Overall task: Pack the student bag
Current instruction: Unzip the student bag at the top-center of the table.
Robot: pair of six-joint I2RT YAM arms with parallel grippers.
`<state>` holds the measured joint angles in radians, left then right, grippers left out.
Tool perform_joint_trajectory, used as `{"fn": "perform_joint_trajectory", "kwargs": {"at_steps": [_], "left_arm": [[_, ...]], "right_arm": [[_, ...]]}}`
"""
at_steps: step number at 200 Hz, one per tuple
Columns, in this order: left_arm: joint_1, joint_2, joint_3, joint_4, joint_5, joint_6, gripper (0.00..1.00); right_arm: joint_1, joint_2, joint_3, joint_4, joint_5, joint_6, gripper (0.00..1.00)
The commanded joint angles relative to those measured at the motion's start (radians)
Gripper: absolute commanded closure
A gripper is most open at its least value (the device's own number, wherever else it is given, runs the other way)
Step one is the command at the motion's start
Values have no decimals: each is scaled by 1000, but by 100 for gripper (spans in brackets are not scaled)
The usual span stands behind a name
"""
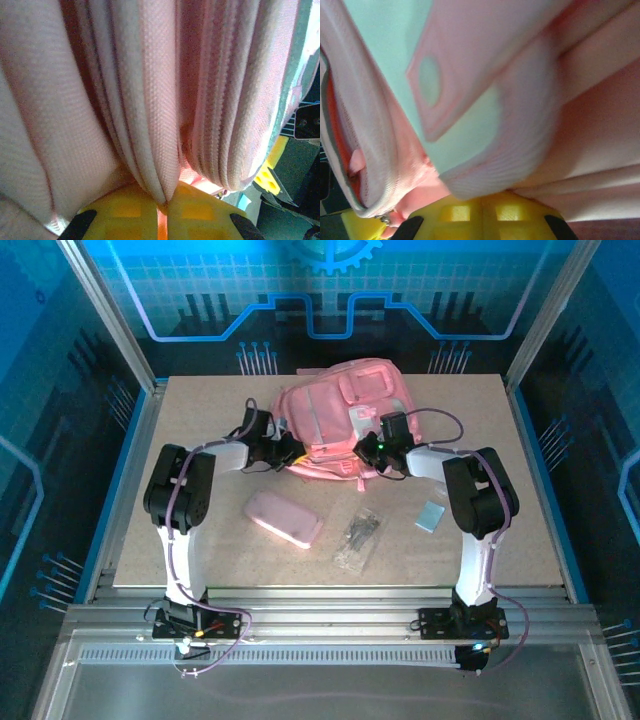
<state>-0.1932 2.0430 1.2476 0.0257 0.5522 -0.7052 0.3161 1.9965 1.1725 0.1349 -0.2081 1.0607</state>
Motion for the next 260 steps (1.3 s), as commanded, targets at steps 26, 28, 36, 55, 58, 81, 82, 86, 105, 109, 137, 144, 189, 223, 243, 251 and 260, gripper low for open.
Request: {"fn": "perform_joint_trajectory", "kwargs": {"at_steps": [26,28,36,55,58,81,82,86,105,109,137,144,189,223,243,251,260], "left_arm": [[45,-72,-32,30,54,-78,100],[42,-74,-35,38,56,-88,100],[26,-82,-55,69,61,-120,100],[-7,-99,-95,132,58,-189,100],[-11,-100,-102,144,59,-203,100],[-33,-105,-148,241,60,-295,100],[-33,-106,-149,243,59,-298,100],[-36,-108,-155,255,57,-309,100],[-51,-117,-169,294,58,-338,100],[-54,-119,-169,297,60,-338,100],[-66,-136,-155,279,71,-317,100],[-66,-141,-154,281,77,-316,100],[-21,-187,-145,166,50,-233,100],[85,-175,-145,55,-8,-136,100],[147,-170,-155,47,-20,-123,100],[166,-170,-157,48,-26,-123,100],[182,-171,-158,51,-30,-128,100]], "right_arm": [[-65,-14,-42,-35,61,-12,91],[-64,-18,-43,-31,54,-10,89],[-60,-40,-53,-21,42,-9,78],[-54,-105,-95,2,42,-2,50],[-54,-116,-101,7,42,0,48],[-61,-144,-101,-8,51,-2,36],[-61,-145,-99,-9,52,-3,36],[-62,-140,-91,-18,54,-4,35],[-60,-97,-42,-80,98,0,31],[-60,-83,-36,-81,111,5,31],[-63,41,42,-65,106,50,38],[-62,63,59,-60,111,55,52],[-96,-13,-48,18,215,71,100],[-141,-88,-114,32,186,47,100],[-153,-111,-128,32,163,42,100],[-154,-118,-131,34,154,44,100],[-154,-124,-136,34,148,46,100]]}}
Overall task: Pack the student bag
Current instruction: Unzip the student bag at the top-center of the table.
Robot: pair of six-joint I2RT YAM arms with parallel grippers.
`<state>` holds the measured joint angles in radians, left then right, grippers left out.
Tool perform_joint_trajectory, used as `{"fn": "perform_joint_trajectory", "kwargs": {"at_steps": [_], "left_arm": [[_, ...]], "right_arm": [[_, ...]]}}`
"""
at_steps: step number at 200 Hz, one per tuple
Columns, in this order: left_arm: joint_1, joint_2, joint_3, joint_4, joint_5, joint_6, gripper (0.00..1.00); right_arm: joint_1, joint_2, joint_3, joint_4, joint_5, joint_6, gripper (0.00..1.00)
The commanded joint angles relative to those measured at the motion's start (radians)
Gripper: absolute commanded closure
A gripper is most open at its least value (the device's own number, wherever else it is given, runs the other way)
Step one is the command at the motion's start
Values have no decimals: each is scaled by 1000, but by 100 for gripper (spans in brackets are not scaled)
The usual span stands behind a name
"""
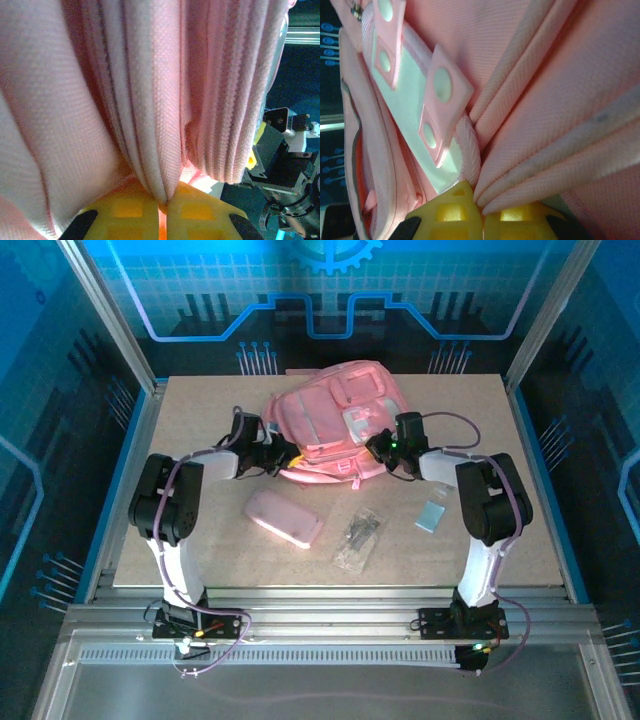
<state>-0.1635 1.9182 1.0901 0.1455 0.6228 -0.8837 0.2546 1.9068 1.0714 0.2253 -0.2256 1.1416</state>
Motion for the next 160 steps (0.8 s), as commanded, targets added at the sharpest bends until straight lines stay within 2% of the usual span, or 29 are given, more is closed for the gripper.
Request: {"fn": "perform_joint_trajectory", "kwargs": {"at_steps": [1,24,42,57,77,104,128,160], "left_arm": [[153,-46,-1,-68,-102,49,100],[156,-51,-20,-1,-92,-12,100],[119,-55,-23,65,-50,-13,100],[67,-72,-7,91,-8,86,100],[8,-97,41,-18,-9,265,100],[-10,-77,59,-86,25,404,100],[-20,-47,56,-126,37,488,92],[-63,-34,66,-195,-14,619,79]], "right_arm": [[-92,-35,-35,-55,166,-34,100],[-93,-49,-55,-21,142,-15,100],[-87,-47,-55,12,103,-9,100],[-82,-33,-30,11,66,-36,100],[-80,-19,-7,1,34,-59,100],[-78,-10,5,-13,24,-79,100],[-74,3,17,-21,15,-91,100],[-71,11,21,-33,18,-105,100]]}}
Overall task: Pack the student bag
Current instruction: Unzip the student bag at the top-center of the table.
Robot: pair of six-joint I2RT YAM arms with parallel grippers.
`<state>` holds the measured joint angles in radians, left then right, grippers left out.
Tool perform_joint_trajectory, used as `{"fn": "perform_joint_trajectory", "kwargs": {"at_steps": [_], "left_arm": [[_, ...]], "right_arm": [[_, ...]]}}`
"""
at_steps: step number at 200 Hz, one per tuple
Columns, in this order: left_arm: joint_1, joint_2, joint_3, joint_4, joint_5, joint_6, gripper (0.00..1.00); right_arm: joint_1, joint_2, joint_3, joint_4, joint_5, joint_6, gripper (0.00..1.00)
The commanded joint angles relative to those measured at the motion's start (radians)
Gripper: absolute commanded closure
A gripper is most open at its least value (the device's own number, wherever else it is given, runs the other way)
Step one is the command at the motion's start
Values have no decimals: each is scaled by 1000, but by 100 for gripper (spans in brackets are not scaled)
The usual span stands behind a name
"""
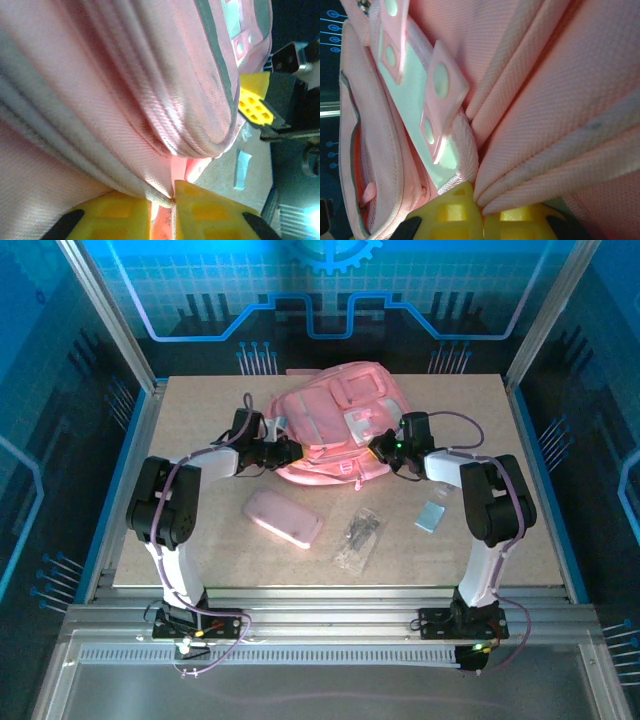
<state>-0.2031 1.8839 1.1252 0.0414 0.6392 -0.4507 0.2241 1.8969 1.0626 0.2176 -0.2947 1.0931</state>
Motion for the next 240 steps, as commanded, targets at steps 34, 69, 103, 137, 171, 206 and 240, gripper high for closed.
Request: {"fn": "perform_joint_trajectory", "kwargs": {"at_steps": [34,69,103,137,171,206,240], "left_arm": [[-80,-16,26,-109,-94,280,83],[-117,-10,22,-120,-115,299,59],[-136,47,64,-133,-130,288,56],[-146,82,116,-175,-174,304,68],[-148,101,156,-252,-203,335,63],[-178,108,183,-362,-306,406,57],[-196,135,218,-441,-417,442,60]], "right_arm": [[-41,27,35,-27,88,-61,100],[-41,28,42,-35,94,-69,100],[-39,26,38,-32,95,-68,100],[-40,21,30,-30,100,-68,100],[-42,22,30,-31,100,-65,100],[-43,26,32,-28,100,-61,100],[-44,30,27,-11,92,-45,100]]}}
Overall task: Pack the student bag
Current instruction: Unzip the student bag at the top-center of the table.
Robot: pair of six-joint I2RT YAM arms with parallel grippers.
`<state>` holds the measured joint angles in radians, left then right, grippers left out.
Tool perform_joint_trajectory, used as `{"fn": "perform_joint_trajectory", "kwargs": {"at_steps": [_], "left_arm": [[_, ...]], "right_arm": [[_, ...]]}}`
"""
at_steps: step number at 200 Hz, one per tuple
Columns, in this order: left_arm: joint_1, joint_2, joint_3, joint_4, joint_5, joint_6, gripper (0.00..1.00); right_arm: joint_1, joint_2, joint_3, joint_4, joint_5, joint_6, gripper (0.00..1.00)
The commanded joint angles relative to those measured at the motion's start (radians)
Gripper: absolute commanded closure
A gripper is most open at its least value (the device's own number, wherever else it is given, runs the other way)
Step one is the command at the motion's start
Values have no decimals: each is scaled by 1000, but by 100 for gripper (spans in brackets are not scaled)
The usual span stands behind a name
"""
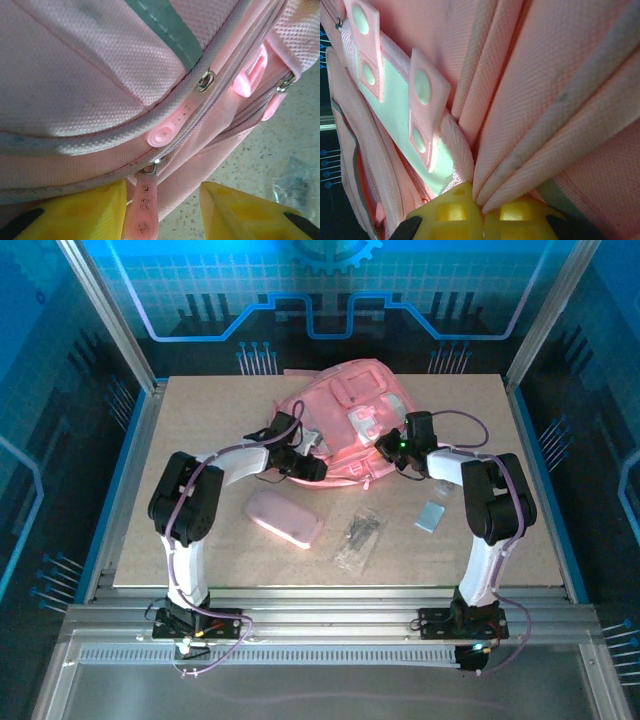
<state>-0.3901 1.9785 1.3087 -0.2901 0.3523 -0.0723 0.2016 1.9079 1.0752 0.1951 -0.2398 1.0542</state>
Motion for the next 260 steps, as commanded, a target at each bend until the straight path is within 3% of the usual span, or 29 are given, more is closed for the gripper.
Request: {"fn": "perform_joint_trajectory", "kwargs": {"at_steps": [1,29,45,71,93,113,129,181,202,221,252,260], "left_arm": [[-10,42,35,-112,-134,65,60],[-27,70,75,-174,-224,92,67],[-31,69,76,-169,-251,88,77],[-31,47,73,-146,-229,66,88],[-18,28,81,-135,-144,31,100],[13,17,90,-133,-45,1,100],[35,8,92,-149,-32,6,100],[102,-29,75,-279,-296,69,100],[133,-52,84,-288,-329,30,100],[142,-86,95,-285,-259,-22,100],[85,-136,130,-255,19,-98,100],[52,-147,142,-236,55,-117,100]], "right_arm": [[-21,19,13,11,37,-5,100],[-25,20,8,21,33,4,100],[-26,20,3,31,30,12,100],[-28,20,2,34,25,13,100],[-31,22,2,33,22,12,100],[-34,20,-1,33,22,8,100],[-39,16,-3,29,27,3,100],[-75,-28,-6,-33,75,-42,100],[-87,-36,7,-55,83,-65,100],[-87,-32,34,-66,79,-88,100],[-83,-57,85,-110,28,-124,100],[-81,-83,87,-129,17,-132,90]]}}
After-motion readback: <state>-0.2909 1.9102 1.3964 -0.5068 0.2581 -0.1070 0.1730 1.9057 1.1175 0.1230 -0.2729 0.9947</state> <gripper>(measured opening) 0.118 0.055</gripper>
